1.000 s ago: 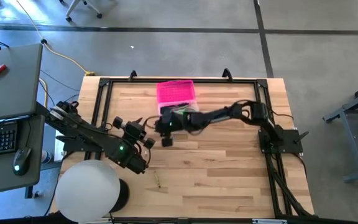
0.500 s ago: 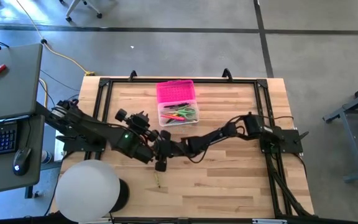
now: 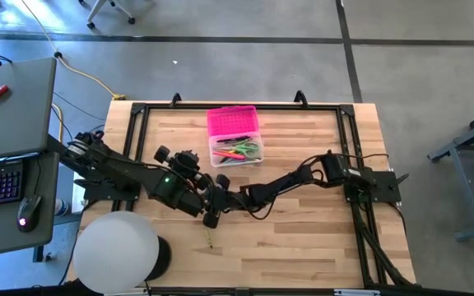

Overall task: Pick & place school supplies into a supply box
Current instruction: Put the orange pencil into the pink supply box

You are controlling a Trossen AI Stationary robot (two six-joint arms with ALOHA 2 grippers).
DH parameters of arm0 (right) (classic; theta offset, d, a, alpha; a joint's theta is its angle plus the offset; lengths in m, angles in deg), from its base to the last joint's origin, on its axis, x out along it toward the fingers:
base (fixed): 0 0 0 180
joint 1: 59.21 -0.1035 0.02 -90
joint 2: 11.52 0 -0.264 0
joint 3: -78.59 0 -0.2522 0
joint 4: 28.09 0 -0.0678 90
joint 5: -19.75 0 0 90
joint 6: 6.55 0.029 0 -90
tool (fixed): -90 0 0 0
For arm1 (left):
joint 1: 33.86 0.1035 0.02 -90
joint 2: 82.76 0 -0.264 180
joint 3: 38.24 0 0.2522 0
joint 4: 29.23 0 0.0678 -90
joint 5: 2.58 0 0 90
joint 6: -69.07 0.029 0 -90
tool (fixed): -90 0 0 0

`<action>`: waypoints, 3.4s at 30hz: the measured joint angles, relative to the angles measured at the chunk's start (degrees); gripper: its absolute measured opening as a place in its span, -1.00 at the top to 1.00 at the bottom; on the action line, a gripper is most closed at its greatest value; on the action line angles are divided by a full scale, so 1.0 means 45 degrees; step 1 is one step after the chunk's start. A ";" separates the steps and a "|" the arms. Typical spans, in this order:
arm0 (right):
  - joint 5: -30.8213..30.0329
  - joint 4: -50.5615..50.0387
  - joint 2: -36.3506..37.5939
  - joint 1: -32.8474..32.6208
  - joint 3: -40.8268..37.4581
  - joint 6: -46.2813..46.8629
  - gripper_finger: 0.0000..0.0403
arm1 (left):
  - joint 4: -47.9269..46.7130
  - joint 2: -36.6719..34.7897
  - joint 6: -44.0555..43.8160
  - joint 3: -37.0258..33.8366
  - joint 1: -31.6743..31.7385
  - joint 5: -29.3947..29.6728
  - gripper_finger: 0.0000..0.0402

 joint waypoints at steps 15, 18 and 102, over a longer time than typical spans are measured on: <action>-0.0716 0.0064 -0.0575 -0.0088 -0.0019 -0.0049 0.41 | -0.0355 -0.0019 0.1548 0.0024 0.0000 -0.1439 0.42; -0.1107 0.0264 -0.0492 0.0042 -0.0010 -0.0228 0.41 | -0.0591 -0.0019 0.1924 0.0024 -0.0005 -0.2746 0.42; -0.3183 -0.2511 -0.4002 0.0326 0.5625 0.1443 0.41 | -0.0779 -0.1860 0.2564 0.0005 0.0836 -0.0120 0.91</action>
